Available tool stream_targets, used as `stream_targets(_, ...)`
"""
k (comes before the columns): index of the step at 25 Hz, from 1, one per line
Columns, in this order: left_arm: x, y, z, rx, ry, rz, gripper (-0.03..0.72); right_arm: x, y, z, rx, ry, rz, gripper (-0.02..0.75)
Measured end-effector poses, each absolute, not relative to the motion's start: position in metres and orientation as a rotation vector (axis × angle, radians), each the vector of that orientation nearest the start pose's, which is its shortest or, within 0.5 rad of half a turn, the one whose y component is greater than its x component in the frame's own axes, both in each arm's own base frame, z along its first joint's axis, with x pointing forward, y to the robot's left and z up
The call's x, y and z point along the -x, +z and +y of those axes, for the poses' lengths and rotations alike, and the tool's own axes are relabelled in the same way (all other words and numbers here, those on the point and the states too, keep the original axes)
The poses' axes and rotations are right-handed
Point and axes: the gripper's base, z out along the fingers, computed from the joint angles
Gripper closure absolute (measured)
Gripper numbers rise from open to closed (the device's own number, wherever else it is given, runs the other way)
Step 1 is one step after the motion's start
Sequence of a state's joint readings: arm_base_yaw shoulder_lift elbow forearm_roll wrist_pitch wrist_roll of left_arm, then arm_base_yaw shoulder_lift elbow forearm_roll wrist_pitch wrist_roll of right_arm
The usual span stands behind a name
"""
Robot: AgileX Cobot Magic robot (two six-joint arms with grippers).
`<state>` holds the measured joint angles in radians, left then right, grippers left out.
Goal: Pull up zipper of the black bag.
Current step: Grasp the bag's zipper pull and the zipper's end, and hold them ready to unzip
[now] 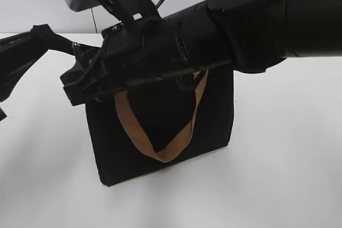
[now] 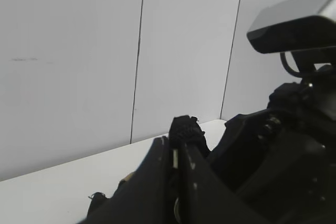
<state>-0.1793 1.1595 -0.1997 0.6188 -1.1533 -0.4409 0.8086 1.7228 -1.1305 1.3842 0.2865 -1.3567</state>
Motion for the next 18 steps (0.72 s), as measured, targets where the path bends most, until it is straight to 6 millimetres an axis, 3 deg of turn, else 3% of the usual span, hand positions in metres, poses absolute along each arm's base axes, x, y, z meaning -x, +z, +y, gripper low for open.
stream_targets(5,-0.1648,0.2346,-0.0789,-0.488,-0.662,1.349,0.678,-0.2482,0.2446,0.2967,1.008,0.774,1.975,0.517)
stream_targets(18,-0.1649,0.2347,-0.0787,-0.485,-0.662,1.349,0.678,-0.2481,0.2446,0.2968,1.010,0.775,1.974,0.522)
